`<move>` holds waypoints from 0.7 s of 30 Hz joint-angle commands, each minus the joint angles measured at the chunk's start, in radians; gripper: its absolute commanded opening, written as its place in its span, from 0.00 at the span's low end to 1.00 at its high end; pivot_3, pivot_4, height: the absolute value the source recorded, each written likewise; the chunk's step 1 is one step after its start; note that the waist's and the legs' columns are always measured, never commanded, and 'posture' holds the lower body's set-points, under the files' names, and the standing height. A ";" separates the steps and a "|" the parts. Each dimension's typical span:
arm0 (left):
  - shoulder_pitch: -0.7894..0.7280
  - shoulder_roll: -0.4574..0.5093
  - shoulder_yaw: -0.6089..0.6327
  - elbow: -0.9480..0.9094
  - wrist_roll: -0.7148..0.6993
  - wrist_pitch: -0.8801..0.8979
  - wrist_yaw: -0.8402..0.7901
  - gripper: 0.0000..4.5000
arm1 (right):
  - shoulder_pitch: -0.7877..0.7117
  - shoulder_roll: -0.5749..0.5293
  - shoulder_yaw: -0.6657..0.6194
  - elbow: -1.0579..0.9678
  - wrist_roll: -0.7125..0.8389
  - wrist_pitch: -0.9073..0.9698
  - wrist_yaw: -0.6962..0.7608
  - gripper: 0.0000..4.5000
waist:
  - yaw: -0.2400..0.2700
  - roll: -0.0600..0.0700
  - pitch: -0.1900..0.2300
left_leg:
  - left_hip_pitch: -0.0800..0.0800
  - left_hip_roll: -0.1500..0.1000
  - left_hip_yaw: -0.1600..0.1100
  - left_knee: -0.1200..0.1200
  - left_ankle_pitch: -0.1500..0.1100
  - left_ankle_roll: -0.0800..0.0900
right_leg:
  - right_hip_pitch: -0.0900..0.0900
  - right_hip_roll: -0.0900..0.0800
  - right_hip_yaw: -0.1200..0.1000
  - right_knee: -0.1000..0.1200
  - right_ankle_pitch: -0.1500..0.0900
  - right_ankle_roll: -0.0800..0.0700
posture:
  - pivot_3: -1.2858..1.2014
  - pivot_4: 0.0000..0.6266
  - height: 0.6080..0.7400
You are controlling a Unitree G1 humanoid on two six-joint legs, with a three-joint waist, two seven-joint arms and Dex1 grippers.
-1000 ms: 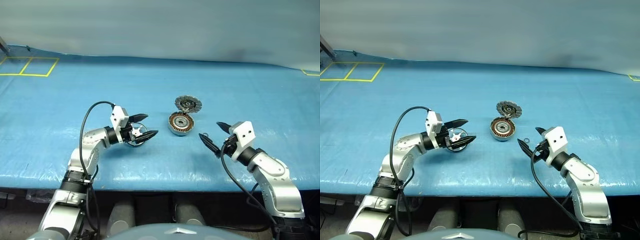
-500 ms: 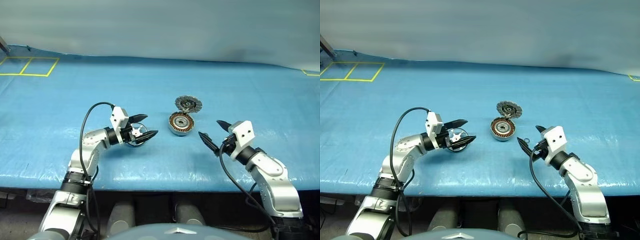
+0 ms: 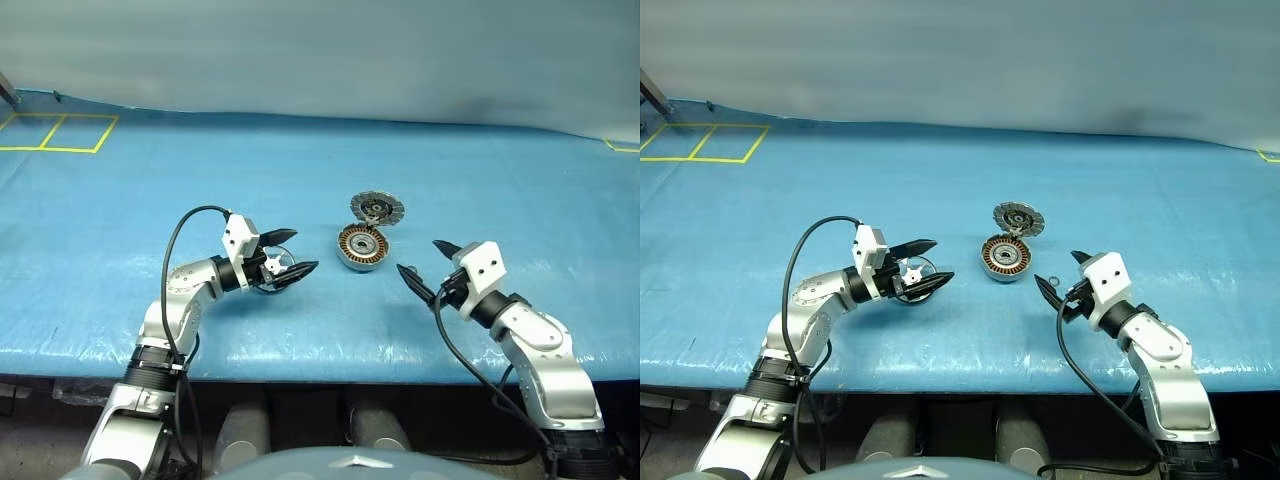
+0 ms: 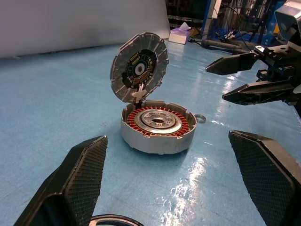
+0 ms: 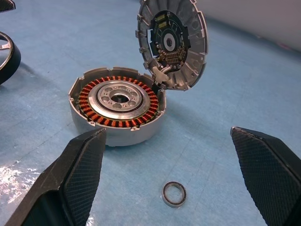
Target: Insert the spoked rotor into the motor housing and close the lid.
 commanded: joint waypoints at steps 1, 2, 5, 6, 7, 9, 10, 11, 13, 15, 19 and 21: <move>-0.003 0.000 0.002 -0.042 -0.004 -0.017 0.000 1.00 | -0.021 -0.048 0.019 -0.024 0.001 0.029 0.034 0.99 | 0.000 0.000 0.000 | 0.000 0.000 0.000 0.000 0.000 0.000 | 0.000 0.000 0.000 0.000 0.000 0.000 | 0.52 0.24 1.00; -0.004 0.000 0.002 -0.042 -0.003 -0.017 0.000 1.00 | -0.031 -0.075 0.036 -0.031 -0.015 0.041 0.049 0.99 | 0.000 0.000 0.000 | 0.000 0.000 0.000 0.000 0.000 0.000 | 0.000 0.000 0.000 0.000 0.000 0.000 | 0.52 0.24 1.00; -0.009 0.003 -0.002 -0.036 0.003 -0.019 -0.003 1.00 | -0.129 -0.206 0.140 -0.044 -0.095 0.080 0.145 0.99 | -0.002 0.000 0.000 | 0.000 0.000 0.001 0.000 0.000 0.000 | 0.000 0.000 0.001 0.000 0.000 0.000 | 0.52 0.24 1.00; -0.012 0.005 -0.004 -0.032 0.007 -0.021 -0.004 1.00 | -0.186 -0.260 0.196 -0.041 -0.136 0.086 0.197 0.99 | -0.008 0.002 0.001 | 0.000 0.000 0.001 0.000 0.000 0.000 | 0.000 0.000 0.001 0.000 0.000 0.000 | 0.52 0.24 1.00; -0.014 0.005 -0.006 -0.029 0.009 -0.022 -0.006 1.00 | -0.245 -0.302 0.249 -0.032 -0.169 0.090 0.246 0.99 | -0.012 0.002 0.002 | 0.000 0.000 0.002 0.001 0.000 0.000 | -0.001 0.000 0.002 0.000 0.000 0.000 | 0.52 0.24 1.00; -0.017 0.004 -0.007 -0.024 0.011 -0.024 -0.007 1.00 | -0.359 -0.351 0.339 -0.003 -0.219 0.083 0.323 0.99 | -0.013 0.002 0.002 | 0.001 0.000 0.002 0.001 0.000 0.001 | -0.001 0.000 0.002 0.000 0.001 0.000 | 0.52 0.24 1.00; -0.018 0.002 -0.008 -0.023 0.012 -0.025 -0.007 1.00 | -0.418 -0.366 0.387 0.018 -0.249 0.072 0.363 0.99 | -0.010 0.002 0.002 | 0.001 0.000 0.001 0.001 0.000 0.001 | -0.001 0.000 0.001 0.000 0.001 0.000 | 0.52 0.24 1.00; -0.017 -0.001 -0.008 -0.024 0.012 -0.027 -0.004 1.00 | -0.493 -0.374 0.448 0.050 -0.291 0.050 0.421 0.99 | -0.010 0.001 0.001 | 0.001 0.000 0.001 0.000 0.001 0.001 | -0.001 0.001 0.001 0.000 0.001 0.000 | 0.52 0.24 1.00; -0.010 -0.006 -0.009 -0.030 0.012 -0.032 0.003 1.00 | -0.624 -0.370 0.554 0.119 -0.365 0.003 0.517 0.99 | -0.009 0.002 0.002 | 0.000 0.000 0.000 -0.001 0.001 0.001 | -0.002 0.001 0.001 0.000 0.000 -0.001 | 0.52 0.24 1.00; 0.007 -0.009 -0.007 -0.043 0.011 -0.034 0.016 1.00 | -0.735 -0.342 0.642 0.195 -0.415 -0.046 0.604 0.99 | -0.010 0.002 0.002 | -0.001 0.000 0.000 -0.002 0.000 0.001 | -0.003 0.001 0.001 -0.001 0.000 -0.001 | 0.52 0.24 1.00; 0.044 -0.007 0.001 -0.073 0.006 -0.033 0.038 1.00 | -0.852 -0.287 0.728 0.325 -0.468 -0.130 0.690 0.99 | -0.004 0.002 0.002 | -0.002 0.000 0.001 -0.003 0.000 0.001 | -0.003 0.001 0.001 -0.002 0.003 -0.004 | 0.52 0.24 1.00; 0.075 -0.001 0.011 -0.100 0.002 -0.030 0.051 1.00 | -0.896 -0.261 0.756 0.404 -0.502 -0.180 0.710 0.99 | -0.001 0.002 0.002 | -0.003 0.000 0.000 -0.003 0.000 0.001 | -0.003 0.000 -0.001 -0.003 0.003 -0.003 | 0.52 0.24 1.00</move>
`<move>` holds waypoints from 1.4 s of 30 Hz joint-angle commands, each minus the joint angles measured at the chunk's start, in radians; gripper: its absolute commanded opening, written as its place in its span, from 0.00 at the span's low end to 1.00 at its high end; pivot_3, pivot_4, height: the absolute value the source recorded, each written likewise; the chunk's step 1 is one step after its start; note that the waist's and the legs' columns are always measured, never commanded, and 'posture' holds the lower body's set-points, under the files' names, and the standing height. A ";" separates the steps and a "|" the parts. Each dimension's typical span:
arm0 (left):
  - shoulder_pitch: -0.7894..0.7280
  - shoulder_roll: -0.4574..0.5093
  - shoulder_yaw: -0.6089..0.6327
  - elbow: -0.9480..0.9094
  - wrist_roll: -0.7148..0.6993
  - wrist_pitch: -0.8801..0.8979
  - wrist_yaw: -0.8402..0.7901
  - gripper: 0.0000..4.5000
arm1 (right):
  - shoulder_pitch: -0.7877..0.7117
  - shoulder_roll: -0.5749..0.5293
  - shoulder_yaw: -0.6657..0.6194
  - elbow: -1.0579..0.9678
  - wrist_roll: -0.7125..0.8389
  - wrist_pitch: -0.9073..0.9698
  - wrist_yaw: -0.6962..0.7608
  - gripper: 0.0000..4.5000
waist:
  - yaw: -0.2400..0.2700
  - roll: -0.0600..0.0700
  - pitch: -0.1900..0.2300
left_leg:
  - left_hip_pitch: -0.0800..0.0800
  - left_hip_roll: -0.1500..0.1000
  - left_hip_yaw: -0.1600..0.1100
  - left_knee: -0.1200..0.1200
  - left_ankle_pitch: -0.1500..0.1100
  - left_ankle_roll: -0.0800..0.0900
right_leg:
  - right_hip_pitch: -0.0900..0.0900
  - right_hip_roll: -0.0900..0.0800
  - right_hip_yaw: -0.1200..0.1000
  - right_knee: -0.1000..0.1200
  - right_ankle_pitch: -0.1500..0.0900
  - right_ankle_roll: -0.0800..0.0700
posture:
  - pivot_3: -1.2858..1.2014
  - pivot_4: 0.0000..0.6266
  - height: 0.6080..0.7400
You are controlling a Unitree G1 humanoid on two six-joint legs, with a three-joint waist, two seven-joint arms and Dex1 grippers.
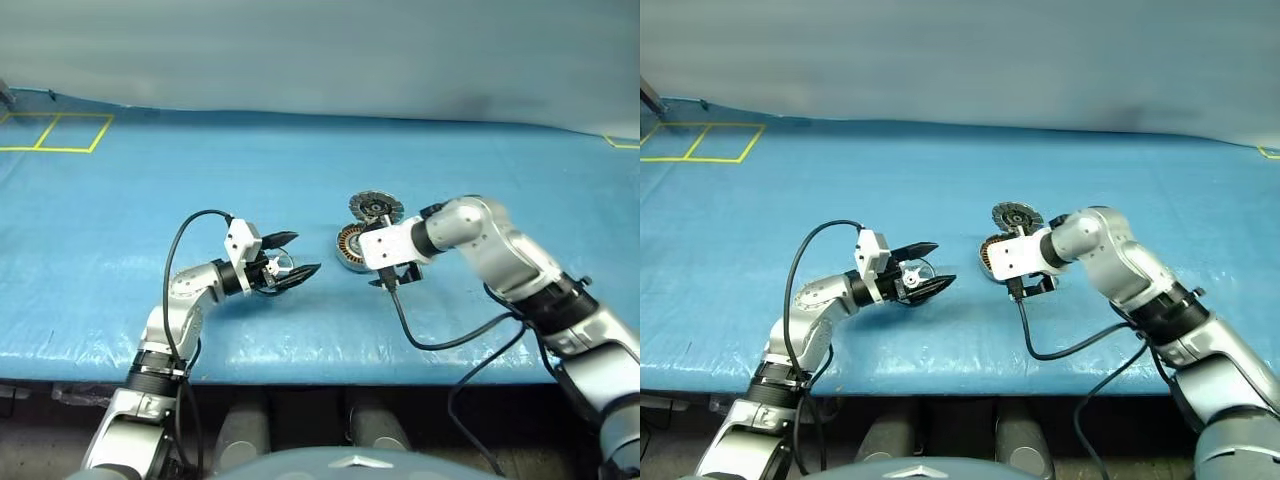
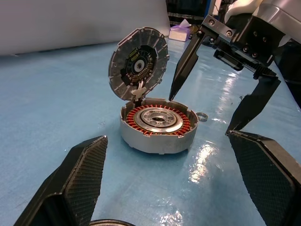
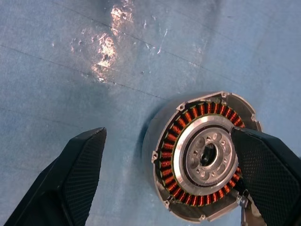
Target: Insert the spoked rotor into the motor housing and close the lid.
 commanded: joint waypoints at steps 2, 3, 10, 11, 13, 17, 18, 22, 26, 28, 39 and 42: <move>0.049 0.015 0.025 -0.095 -0.013 -0.005 0.025 1.00 | -0.075 0.030 0.036 0.136 -0.067 -0.107 0.044 0.99 | 0.005 0.000 0.000 | 0.000 0.000 0.000 0.000 0.000 0.000 | 0.000 0.000 0.000 0.000 0.000 0.000 | 0.52 0.24 1.00; 0.060 0.019 0.030 -0.103 -0.014 -0.003 0.029 1.00 | -0.081 0.037 0.034 0.158 -0.073 -0.121 0.046 0.99 | 0.006 0.000 0.000 | 0.000 0.000 0.000 0.000 0.000 0.000 | 0.000 0.000 0.000 -0.001 0.000 0.000 | 0.52 0.24 1.00; 0.094 0.033 0.037 -0.135 -0.023 0.009 0.044 1.00 | -0.096 0.059 0.002 0.235 -0.088 -0.173 0.039 0.99 | 0.007 0.000 0.000 | 0.001 0.000 0.000 0.001 0.000 0.000 | 0.001 -0.001 0.000 0.000 -0.001 -0.002 | 0.52 0.24 1.00; 0.095 0.033 0.037 -0.137 -0.022 0.011 0.046 1.00 | -0.097 0.059 -0.005 0.235 -0.086 -0.174 0.039 0.99 | 0.007 0.000 0.000 | 0.001 0.000 0.000 0.001 0.000 0.000 | 0.001 0.000 0.000 0.000 -0.001 -0.002 | 0.52 0.24 1.00; 0.097 0.034 0.038 -0.140 -0.022 0.014 0.046 1.00 | -0.100 0.059 -0.016 0.235 -0.084 -0.175 0.039 0.99 | 0.007 0.000 0.000 | 0.001 0.000 0.000 0.001 0.000 0.000 | 0.001 0.000 0.000 0.000 -0.001 -0.002 | 0.52 0.24 1.00; 0.098 0.034 0.038 -0.140 -0.019 0.016 0.046 1.00 | -0.104 0.068 -0.020 0.255 -0.092 -0.181 0.030 0.99 | 0.005 0.000 0.000 | 0.001 0.000 0.000 0.001 0.000 0.000 | 0.001 0.000 0.000 0.001 -0.001 -0.002 | 0.52 0.24 1.00; 0.097 0.034 0.037 -0.138 -0.018 0.016 0.046 1.00 | -0.104 0.071 -0.020 0.262 -0.094 -0.183 0.027 0.99 | 0.004 0.000 0.000 | 0.001 0.000 0.000 0.001 0.000 0.000 | 0.001 0.000 0.000 0.001 -0.001 -0.002 | 0.52 0.24 1.00; 0.095 0.032 0.034 -0.134 -0.015 0.016 0.048 1.00 | -0.101 0.083 -0.024 0.287 -0.103 -0.186 0.021 0.99 | 0.003 0.000 0.000 | 0.001 0.000 0.000 0.001 0.000 0.000 | 0.001 0.000 0.000 0.001 -0.001 -0.002 | 0.52 0.24 1.00; 0.097 0.032 0.033 -0.134 -0.014 0.015 0.048 1.00 | -0.098 0.087 -0.025 0.327 -0.117 -0.189 0.012 0.99 | 0.003 0.000 0.000 | 0.002 0.000 0.000 0.001 0.000 0.000 | 0.002 0.000 0.000 0.001 -0.001 -0.002 | 0.52 0.24 1.00; 0.098 0.032 0.032 -0.133 -0.013 0.015 0.048 1.00 | -0.094 0.086 -0.030 0.334 -0.120 -0.191 0.009 0.99 | 0.003 0.000 0.000 | 0.002 0.000 0.001 0.001 0.000 0.000 | 0.002 0.000 0.000 0.001 -0.001 -0.002 | 0.52 0.24 1.00; 0.087 0.029 0.025 -0.115 -0.009 0.014 0.043 1.00 | -0.074 0.075 -0.070 0.242 -0.099 -0.163 0.016 0.99 | 0.001 0.001 0.000 | 0.002 0.000 0.001 0.001 0.000 0.000 | 0.001 0.000 0.000 0.002 -0.001 -0.002 | 0.52 0.24 1.00; 0.082 0.027 0.023 -0.110 -0.009 0.012 0.041 1.00 | -0.069 0.079 -0.073 0.221 -0.098 -0.155 0.013 0.99 | 0.002 0.001 0.000 | 0.002 0.000 0.001 0.001 0.000 0.000 | 0.001 0.000 0.000 0.002 -0.001 -0.002 | 0.52 0.24 1.00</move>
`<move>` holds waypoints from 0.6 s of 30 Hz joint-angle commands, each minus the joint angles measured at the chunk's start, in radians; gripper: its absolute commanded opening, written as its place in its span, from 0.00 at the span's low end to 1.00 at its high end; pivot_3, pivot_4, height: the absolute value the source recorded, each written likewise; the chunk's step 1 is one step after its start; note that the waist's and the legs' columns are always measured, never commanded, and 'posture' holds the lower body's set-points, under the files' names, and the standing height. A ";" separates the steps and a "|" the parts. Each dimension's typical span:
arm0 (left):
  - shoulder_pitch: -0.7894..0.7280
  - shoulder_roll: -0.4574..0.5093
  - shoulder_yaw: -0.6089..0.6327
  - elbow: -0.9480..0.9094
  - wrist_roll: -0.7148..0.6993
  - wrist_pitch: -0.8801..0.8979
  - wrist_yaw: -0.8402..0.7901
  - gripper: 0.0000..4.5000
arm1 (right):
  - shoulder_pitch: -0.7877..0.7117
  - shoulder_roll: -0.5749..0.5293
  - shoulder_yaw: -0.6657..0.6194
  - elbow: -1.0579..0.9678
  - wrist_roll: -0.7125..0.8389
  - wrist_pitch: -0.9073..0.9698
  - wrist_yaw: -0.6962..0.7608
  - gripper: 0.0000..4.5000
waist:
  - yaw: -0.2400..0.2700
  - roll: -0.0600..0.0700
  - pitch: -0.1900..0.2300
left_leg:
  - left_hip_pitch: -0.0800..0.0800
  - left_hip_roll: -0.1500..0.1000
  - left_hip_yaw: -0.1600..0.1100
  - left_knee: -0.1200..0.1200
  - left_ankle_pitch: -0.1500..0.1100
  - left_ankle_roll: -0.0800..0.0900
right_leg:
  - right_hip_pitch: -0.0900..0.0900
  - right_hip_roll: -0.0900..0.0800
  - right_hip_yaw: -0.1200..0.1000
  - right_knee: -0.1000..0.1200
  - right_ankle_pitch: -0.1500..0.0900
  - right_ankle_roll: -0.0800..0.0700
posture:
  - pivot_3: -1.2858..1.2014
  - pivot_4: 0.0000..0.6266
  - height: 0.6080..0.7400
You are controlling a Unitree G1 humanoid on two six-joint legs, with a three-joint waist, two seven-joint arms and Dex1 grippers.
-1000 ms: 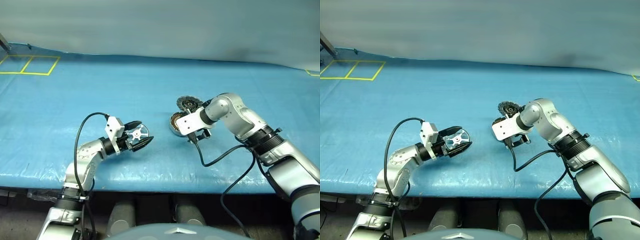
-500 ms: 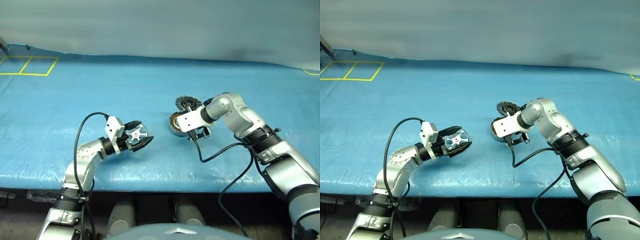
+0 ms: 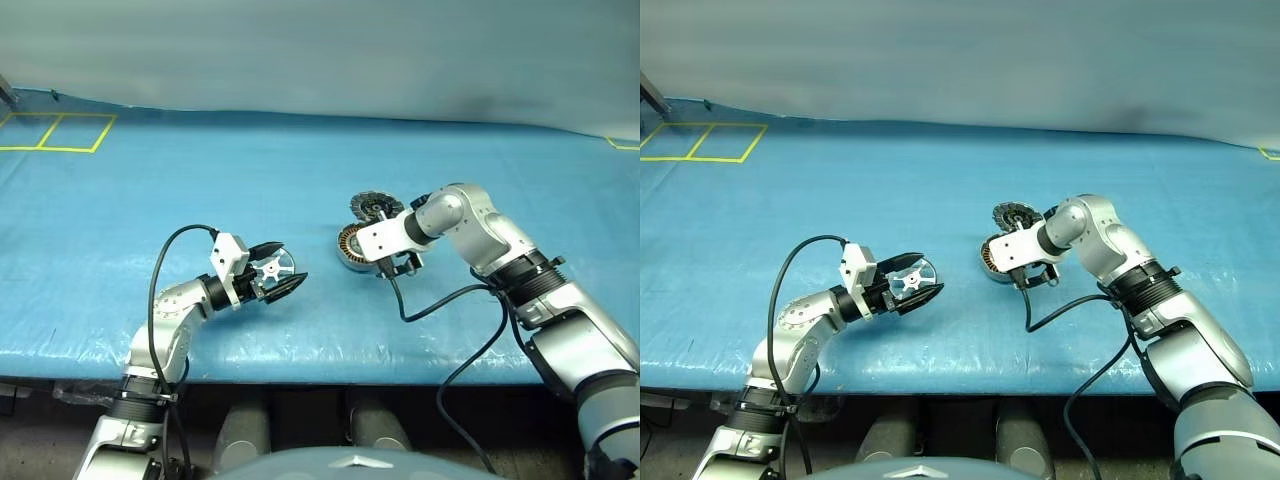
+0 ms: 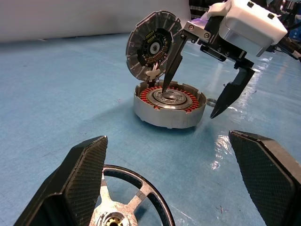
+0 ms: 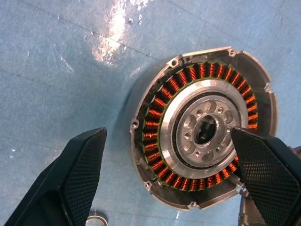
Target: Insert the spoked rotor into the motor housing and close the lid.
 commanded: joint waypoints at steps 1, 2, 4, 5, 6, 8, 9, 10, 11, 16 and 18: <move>-0.014 -0.002 -0.002 -0.011 -0.007 -0.008 -0.005 1.00 | 0.003 -0.003 -0.035 -0.047 0.009 0.009 -0.001 0.99 | 0.000 0.000 0.000 | 0.000 0.000 0.000 0.000 0.000 0.000 | 0.000 0.000 0.000 0.000 0.000 0.000 | 0.52 0.24 1.00; -0.014 -0.002 -0.002 -0.011 -0.007 -0.008 -0.005 1.00 | 0.004 -0.002 -0.034 -0.051 0.008 0.011 -0.001 0.99 | 0.000 0.000 0.000 | 0.000 0.000 0.000 0.000 0.000 0.000 | 0.000 0.000 0.000 0.000 0.000 0.000 | 0.52 0.24 1.00; -0.016 -0.003 -0.003 -0.010 -0.006 -0.007 -0.004 1.00 | 0.004 -0.003 -0.033 -0.049 0.008 0.014 0.002 0.99 | 0.000 0.000 0.000 | 0.000 0.000 0.000 0.000 0.000 0.000 | 0.000 0.000 0.000 0.000 0.000 0.000 | 0.52 0.24 1.00; -0.016 -0.003 -0.003 -0.009 -0.006 -0.007 -0.004 1.00 | 0.005 -0.004 -0.032 -0.045 0.006 0.015 0.003 0.99 | 0.000 0.000 0.000 | 0.000 0.000 0.000 0.000 0.000 0.000 | 0.000 0.000 0.000 0.000 0.000 0.000 | 0.52 0.24 1.00; -0.014 -0.002 -0.002 -0.010 -0.006 -0.008 -0.004 1.00 | 0.008 -0.007 -0.029 -0.038 0.003 0.012 0.002 0.99 | 0.000 0.000 0.000 | 0.000 0.000 0.000 0.000 0.000 0.000 | 0.000 0.000 0.000 0.000 0.000 0.000 | 0.52 0.24 1.00; -0.009 0.000 0.000 -0.013 -0.007 -0.008 -0.003 1.00 | 0.013 -0.011 -0.027 -0.030 0.000 0.010 0.003 0.99 | 0.000 0.000 0.000 | 0.000 0.000 0.000 0.000 0.000 0.000 | 0.000 0.000 0.000 0.000 0.000 0.000 | 0.52 0.24 1.00; -0.007 0.001 0.001 -0.015 -0.007 -0.007 -0.002 1.00 | 0.015 -0.011 -0.027 -0.027 -0.001 0.010 0.003 0.99 | 0.000 0.000 0.000 | 0.000 0.000 0.000 0.000 0.000 0.000 | 0.000 0.000 0.000 0.000 0.000 0.000 | 0.52 0.24 1.00; -0.007 0.001 0.001 -0.015 -0.006 -0.007 -0.001 1.00 | 0.016 -0.011 -0.027 -0.027 -0.001 0.009 0.004 0.99 | 0.000 0.000 0.000 | 0.000 0.000 0.000 0.000 0.000 0.000 | 0.000 0.000 0.000 0.000 0.000 0.000 | 0.52 0.24 1.00; -0.006 0.001 0.002 -0.015 -0.006 -0.007 -0.001 1.00 | 0.017 -0.010 -0.026 -0.025 -0.001 0.010 0.005 0.99 | 0.000 0.000 0.000 | 0.000 0.000 0.000 0.000 0.000 0.000 | 0.000 0.000 0.000 0.000 0.000 0.000 | 0.52 0.24 1.00; -0.008 0.002 0.003 -0.013 -0.005 -0.007 0.001 1.00 | 0.022 -0.004 -0.020 -0.009 -0.007 0.008 0.006 0.99 | 0.000 0.000 0.000 | 0.000 0.000 0.000 0.000 0.000 0.000 | 0.000 0.000 0.000 0.000 0.000 0.000 | 0.52 0.24 1.00; -0.009 0.002 0.003 -0.013 -0.005 -0.007 0.001 1.00 | 0.025 -0.002 -0.018 -0.004 -0.010 0.007 0.006 0.99 | 0.000 0.000 0.000 | 0.000 0.000 0.000 0.000 0.000 0.000 | 0.000 0.000 0.000 0.000 0.000 0.000 | 0.52 0.24 1.00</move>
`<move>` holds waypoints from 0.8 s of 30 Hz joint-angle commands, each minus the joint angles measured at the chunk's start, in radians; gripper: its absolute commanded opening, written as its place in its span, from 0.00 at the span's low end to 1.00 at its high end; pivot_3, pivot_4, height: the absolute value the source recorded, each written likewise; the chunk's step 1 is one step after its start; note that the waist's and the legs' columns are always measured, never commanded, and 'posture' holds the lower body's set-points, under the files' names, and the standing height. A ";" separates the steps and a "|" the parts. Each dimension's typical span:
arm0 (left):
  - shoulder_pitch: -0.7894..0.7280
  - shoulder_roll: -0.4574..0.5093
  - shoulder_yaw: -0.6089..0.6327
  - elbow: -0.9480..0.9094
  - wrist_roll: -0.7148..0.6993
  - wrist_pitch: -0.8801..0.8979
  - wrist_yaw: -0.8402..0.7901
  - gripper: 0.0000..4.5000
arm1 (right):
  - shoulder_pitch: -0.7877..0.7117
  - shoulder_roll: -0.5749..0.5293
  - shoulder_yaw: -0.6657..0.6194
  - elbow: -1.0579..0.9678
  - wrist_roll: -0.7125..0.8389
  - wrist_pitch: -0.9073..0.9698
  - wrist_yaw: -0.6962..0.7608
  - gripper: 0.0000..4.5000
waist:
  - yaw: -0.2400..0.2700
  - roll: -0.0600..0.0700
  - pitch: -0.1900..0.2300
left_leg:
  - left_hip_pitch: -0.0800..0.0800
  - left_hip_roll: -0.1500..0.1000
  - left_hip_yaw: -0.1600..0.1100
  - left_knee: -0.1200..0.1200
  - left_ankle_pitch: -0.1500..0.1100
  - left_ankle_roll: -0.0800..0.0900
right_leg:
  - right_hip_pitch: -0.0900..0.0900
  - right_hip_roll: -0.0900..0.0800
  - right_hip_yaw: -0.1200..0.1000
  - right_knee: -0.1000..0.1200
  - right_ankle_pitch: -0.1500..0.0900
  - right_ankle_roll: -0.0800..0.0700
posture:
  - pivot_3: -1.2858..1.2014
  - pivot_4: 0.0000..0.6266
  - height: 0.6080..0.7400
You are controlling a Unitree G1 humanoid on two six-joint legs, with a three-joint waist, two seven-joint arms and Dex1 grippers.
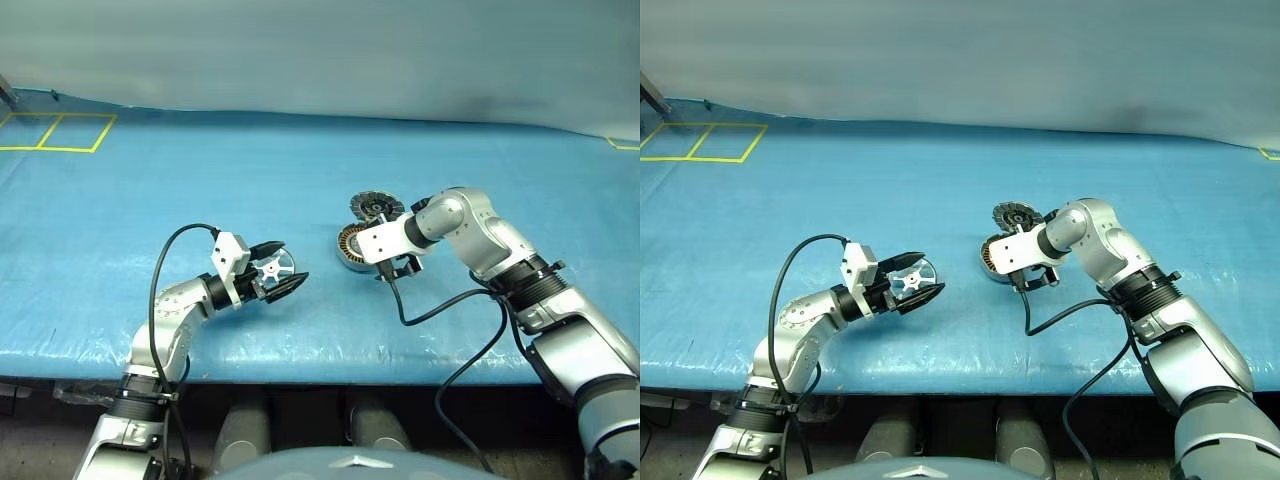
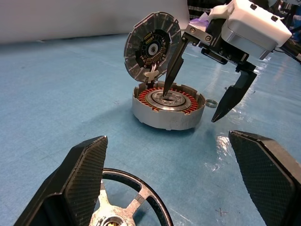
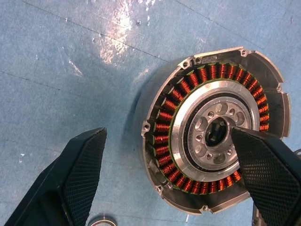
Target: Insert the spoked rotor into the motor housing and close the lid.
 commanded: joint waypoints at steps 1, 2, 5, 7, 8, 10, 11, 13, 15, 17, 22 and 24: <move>-0.006 0.002 0.005 -0.013 -0.006 -0.007 0.001 1.00 | -0.001 -0.001 -0.014 0.000 -0.004 -0.004 0.004 0.99 | 0.000 0.000 0.000 | 0.000 0.000 0.000 0.000 0.000 0.000 | 0.000 0.000 0.000 0.000 0.000 0.000 | 0.52 0.24 1.00; -0.006 0.002 0.005 -0.013 -0.005 -0.007 0.001 1.00 | 0.000 0.000 -0.014 0.002 -0.004 -0.003 0.007 0.99 | 0.000 0.000 0.000 | 0.000 0.000 0.000 0.000 0.000 0.000 | 0.000 0.000 0.000 0.000 0.000 0.000 | 0.52 0.24 1.00; -0.008 0.003 0.004 -0.012 -0.004 -0.007 0.002 1.00 | 0.008 0.003 -0.009 0.010 -0.006 -0.002 0.012 0.99 | 0.000 0.000 0.000 | 0.000 0.000 0.000 0.000 0.000 0.000 | 0.000 0.000 0.000 0.000 0.000 0.000 | 0.52 0.24 1.00; -0.009 0.004 0.005 -0.011 -0.003 -0.008 0.002 1.00 | 0.015 0.007 -0.008 0.021 -0.007 -0.001 0.011 0.99 | 0.000 0.000 0.000 | 0.000 0.000 0.000 0.000 0.000 0.000 | 0.000 0.000 0.000 0.000 0.000 0.000 | 0.52 0.24 1.00; -0.010 0.004 0.005 -0.011 -0.002 -0.009 0.002 1.00 | 0.018 0.011 -0.010 0.027 -0.005 0.003 0.009 0.99 | 0.000 0.000 0.000 | 0.000 0.000 0.000 0.000 0.000 0.000 | 0.000 0.000 0.000 0.000 0.000 0.000 | 0.52 0.24 1.00; -0.010 0.007 0.006 -0.012 -0.001 -0.009 0.003 1.00 | 0.023 0.018 -0.014 0.033 -0.005 0.007 0.003 0.95 | 0.000 0.000 0.000 | 0.000 0.000 0.000 0.000 0.000 0.000 | 0.000 0.000 0.000 0.000 0.000 0.000 | 0.52 0.24 1.00; -0.010 0.009 0.008 -0.013 -0.001 -0.010 0.003 1.00 | 0.025 0.020 -0.016 0.031 -0.004 0.009 -0.001 0.89 | 0.000 0.000 0.000 | 0.000 0.000 0.000 0.000 0.000 0.000 | 0.000 0.000 0.000 0.000 0.000 0.000 | 0.52 0.24 1.00; -0.009 0.014 0.013 -0.013 -0.001 -0.010 0.003 1.00 | 0.031 0.023 -0.022 0.022 0.000 0.010 -0.009 0.78 | 0.000 0.000 0.000 | 0.000 0.000 0.000 0.000 0.000 0.000 | 0.000 0.000 0.000 0.000 0.000 0.000 | 0.52 0.24 1.00; -0.006 0.022 0.020 -0.013 -0.001 -0.010 0.004 1.00 | 0.036 0.026 -0.031 0.007 0.002 0.013 -0.020 0.64 | 0.002 0.000 0.000 | 0.000 0.000 0.000 0.000 0.000 0.000 | 0.001 0.000 0.000 0.000 0.000 0.000 | 0.52 0.24 1.00; -0.004 0.030 0.026 -0.011 -0.002 -0.011 0.003 1.00 | 0.040 0.025 -0.035 -0.009 0.004 0.021 -0.018 0.64 | 0.002 0.000 0.000 | 0.000 0.000 0.000 0.000 0.000 0.000 | 0.000 0.000 0.000 0.000 0.000 0.000 | 0.52 0.24 1.00; 0.009 0.046 0.045 -0.028 -0.009 -0.005 0.014 1.00 | 0.078 0.020 -0.055 -0.111 0.013 0.055 -0.026 0.53 | 0.002 0.000 0.000 | 0.000 0.000 0.000 0.000 0.000 0.000 | 0.000 0.000 0.000 0.000 0.000 0.000 | 0.52 0.24 1.00; 0.013 0.055 0.052 -0.032 -0.011 -0.002 0.018 1.00 | 0.106 0.025 -0.065 -0.178 0.012 0.092 -0.037 0.53 | 0.002 0.000 0.000 | 0.000 0.000 0.000 -0.001 0.000 0.000 | 0.000 0.000 0.000 0.000 0.000 0.000 | 0.52 0.24 1.00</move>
